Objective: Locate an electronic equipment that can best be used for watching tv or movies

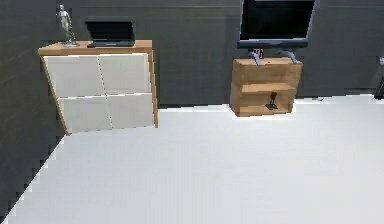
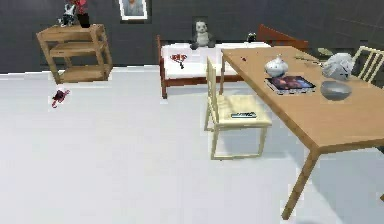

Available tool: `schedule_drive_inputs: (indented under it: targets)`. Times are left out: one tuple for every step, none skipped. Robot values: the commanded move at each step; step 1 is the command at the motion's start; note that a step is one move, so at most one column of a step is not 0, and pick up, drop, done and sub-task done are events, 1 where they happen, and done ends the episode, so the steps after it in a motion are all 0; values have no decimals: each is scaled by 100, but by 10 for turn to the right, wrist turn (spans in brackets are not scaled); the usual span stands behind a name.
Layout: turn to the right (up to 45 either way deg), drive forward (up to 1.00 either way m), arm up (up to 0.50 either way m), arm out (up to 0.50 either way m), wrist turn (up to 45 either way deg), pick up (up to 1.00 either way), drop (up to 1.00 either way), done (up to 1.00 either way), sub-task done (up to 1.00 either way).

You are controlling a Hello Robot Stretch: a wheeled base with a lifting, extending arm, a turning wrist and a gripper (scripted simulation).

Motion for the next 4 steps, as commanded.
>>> schedule_drive_inputs:
  targets:
    - [0,100,0,0,0,0,0,0,0]
    - [0,100,0,0,0,0,0,0,0]
    - [0,40,0,0,0,0,0,0,0]
    - [450,0,0,0,0,0,0,0,0]
